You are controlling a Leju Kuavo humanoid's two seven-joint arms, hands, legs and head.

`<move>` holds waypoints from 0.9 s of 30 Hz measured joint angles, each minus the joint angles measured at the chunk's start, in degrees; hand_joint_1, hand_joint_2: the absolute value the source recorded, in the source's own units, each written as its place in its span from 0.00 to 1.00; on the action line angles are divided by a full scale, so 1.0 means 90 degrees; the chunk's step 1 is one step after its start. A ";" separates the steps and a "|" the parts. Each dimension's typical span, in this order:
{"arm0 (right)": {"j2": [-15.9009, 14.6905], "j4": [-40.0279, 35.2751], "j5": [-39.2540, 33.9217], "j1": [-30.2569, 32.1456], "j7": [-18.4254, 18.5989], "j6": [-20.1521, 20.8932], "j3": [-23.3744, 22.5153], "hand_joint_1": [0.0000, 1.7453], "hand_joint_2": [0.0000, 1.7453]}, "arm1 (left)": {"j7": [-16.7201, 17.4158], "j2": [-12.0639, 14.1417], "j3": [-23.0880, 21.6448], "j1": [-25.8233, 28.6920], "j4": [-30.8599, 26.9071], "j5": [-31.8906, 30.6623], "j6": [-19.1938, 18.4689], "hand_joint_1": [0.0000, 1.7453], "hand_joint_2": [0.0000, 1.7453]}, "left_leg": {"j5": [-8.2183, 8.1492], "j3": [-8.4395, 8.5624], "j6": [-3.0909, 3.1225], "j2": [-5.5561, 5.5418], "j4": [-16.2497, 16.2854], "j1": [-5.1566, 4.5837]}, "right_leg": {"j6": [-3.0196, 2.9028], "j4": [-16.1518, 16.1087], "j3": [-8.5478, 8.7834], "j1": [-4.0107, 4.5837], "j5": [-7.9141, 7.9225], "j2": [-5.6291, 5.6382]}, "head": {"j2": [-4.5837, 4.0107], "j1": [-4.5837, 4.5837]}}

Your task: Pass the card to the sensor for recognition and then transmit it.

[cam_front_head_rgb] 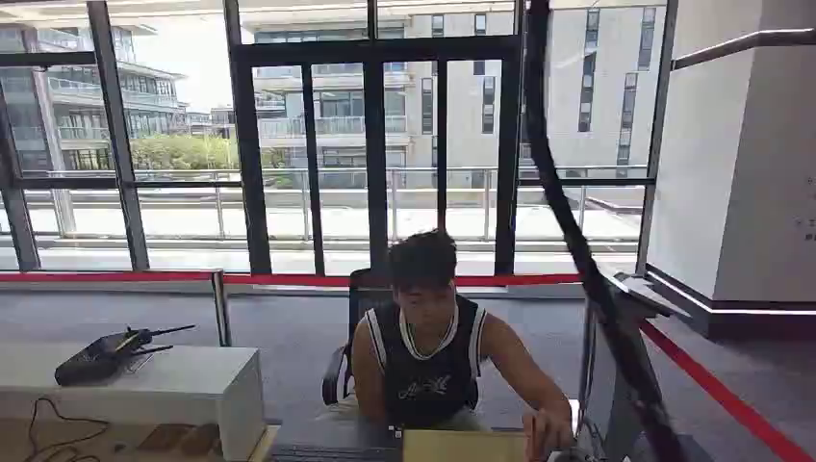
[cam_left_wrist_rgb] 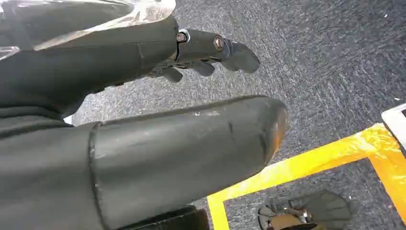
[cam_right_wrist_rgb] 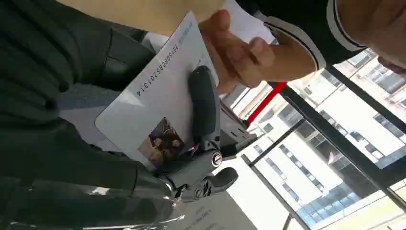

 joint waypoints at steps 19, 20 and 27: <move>-0.0432 0.0182 -0.0376 0.0518 0.0476 0.0216 0.0133 1.00 1.00 | 0.0039 0.0002 -0.0102 -0.0002 0.0000 0.0099 0.0051 0.00 0.00 | -0.0001 0.0000 0.0001 0.0000 0.0001 0.0000 | 0.0000 -0.0001 -0.0004 0.0000 0.0000 0.0002 | 0.0000 0.0000; -0.0447 0.0221 -0.0369 0.0534 0.0505 0.0238 0.0146 1.00 1.00 | 0.0039 0.0000 -0.0102 -0.0003 0.0000 0.0116 0.0060 0.00 0.00 | -0.0001 0.0000 0.0001 0.0000 0.0001 0.0000 | 0.0000 -0.0001 -0.0003 0.0000 0.0000 0.0002 | 0.0000 0.0000; -0.0556 0.0551 -0.0362 0.0726 0.0714 0.0452 0.0228 1.00 1.00 | 0.0012 0.0000 -0.0107 0.0003 0.0000 0.0155 0.0117 0.00 0.00 | -0.0001 -0.0002 0.0001 -0.0001 0.0001 0.0000 | 0.0000 -0.0001 -0.0003 0.0000 0.0000 0.0001 | 0.0000 0.0002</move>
